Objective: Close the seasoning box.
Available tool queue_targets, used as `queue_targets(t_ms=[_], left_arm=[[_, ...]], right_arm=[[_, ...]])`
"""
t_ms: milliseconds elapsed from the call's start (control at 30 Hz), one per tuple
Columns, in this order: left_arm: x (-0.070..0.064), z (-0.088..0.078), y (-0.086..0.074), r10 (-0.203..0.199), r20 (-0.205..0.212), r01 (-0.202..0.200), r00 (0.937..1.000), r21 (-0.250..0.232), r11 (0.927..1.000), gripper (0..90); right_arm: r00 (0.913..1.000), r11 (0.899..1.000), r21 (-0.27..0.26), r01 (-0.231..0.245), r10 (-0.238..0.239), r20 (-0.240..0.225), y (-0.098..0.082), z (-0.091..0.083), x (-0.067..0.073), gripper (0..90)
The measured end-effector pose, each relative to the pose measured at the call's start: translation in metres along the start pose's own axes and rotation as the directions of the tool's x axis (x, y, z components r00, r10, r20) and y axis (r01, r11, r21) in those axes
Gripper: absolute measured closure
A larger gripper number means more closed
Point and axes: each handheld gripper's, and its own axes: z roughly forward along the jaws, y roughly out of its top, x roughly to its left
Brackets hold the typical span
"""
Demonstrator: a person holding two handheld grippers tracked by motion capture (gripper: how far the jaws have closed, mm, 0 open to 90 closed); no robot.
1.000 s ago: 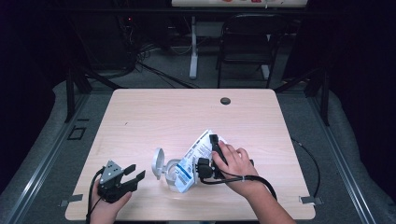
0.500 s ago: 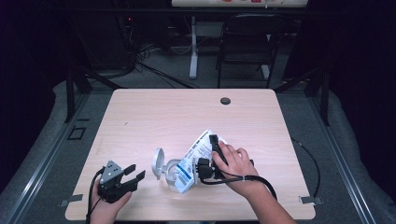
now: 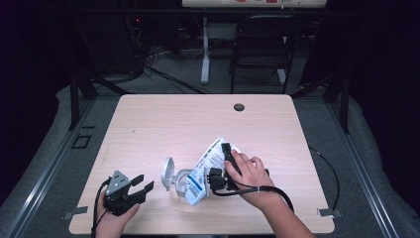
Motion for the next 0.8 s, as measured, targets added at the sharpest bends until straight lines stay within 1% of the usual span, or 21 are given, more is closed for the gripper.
queue_targets(t_ms=[100,133,167,267,300,367,500,567,600,633,800], left_arm=[[0.0000,0.0001,0.0000,0.000,0.000,0.000,1.0000,0.001,1.0000,52.7],[0.0001,0.0001,-0.0001,0.000,0.000,0.000,1.0000,0.002,1.0000,52.8],[0.0001,0.0002,-0.0001,0.000,0.000,0.000,1.0000,0.002,1.0000,52.8],[0.0002,0.0002,-0.0001,-0.001,0.000,0.001,1.0000,0.001,1.0000,52.7],[0.0002,0.0002,-0.0001,-0.001,0.000,0.001,1.0000,0.001,1.0000,52.7],[0.0001,0.0002,-0.0002,0.000,0.000,0.000,1.0000,0.002,1.0000,52.8],[0.0001,0.0005,-0.0002,0.000,0.000,0.000,1.0000,0.002,1.0000,52.7],[0.0002,0.0005,-0.0003,0.000,-0.001,0.000,1.0000,0.002,1.0000,52.8],[0.0002,0.0005,-0.0003,0.000,-0.001,0.000,1.0000,0.001,1.0000,52.7],[0.0003,0.0007,-0.0004,0.000,-0.001,0.000,1.0000,0.001,1.0000,52.7],[0.0003,0.0006,-0.0004,0.000,-0.002,0.000,1.0000,0.001,1.0000,52.7]], right_arm=[[1.0000,1.000,-0.003,0.001,-0.001,0.000,-0.0001,-0.0002,-0.0005,61.5],[1.0000,1.000,-0.016,-0.010,0.010,0.000,-0.0006,0.0007,0.0000,61.6],[1.0000,1.000,-0.021,-0.007,0.007,0.001,-0.0009,0.0010,-0.0003,61.8],[1.0000,1.000,-0.020,-0.006,0.006,0.002,-0.0009,0.0008,-0.0003,62.1],[1.0000,1.000,-0.009,-0.003,0.003,0.002,-0.0004,-0.0002,-0.0007,62.3],[1.0000,1.000,-0.020,-0.007,0.008,0.004,-0.0007,0.0004,-0.0005,62.5],[0.9999,1.000,-0.015,-0.013,0.013,0.004,-0.0004,-0.0004,-0.0004,62.9],[1.0000,1.000,-0.009,-0.008,0.008,0.004,-0.0004,-0.0008,-0.0006,63.3],[0.9999,1.000,-0.017,-0.015,0.015,0.003,-0.0009,-0.0001,0.0002,63.3],[0.9999,1.000,-0.013,-0.017,0.017,0.000,-0.0010,-0.0002,0.0006,63.4],[0.9998,1.000,-0.016,-0.017,0.017,0.003,-0.0018,0.0000,0.0011,63.7]])
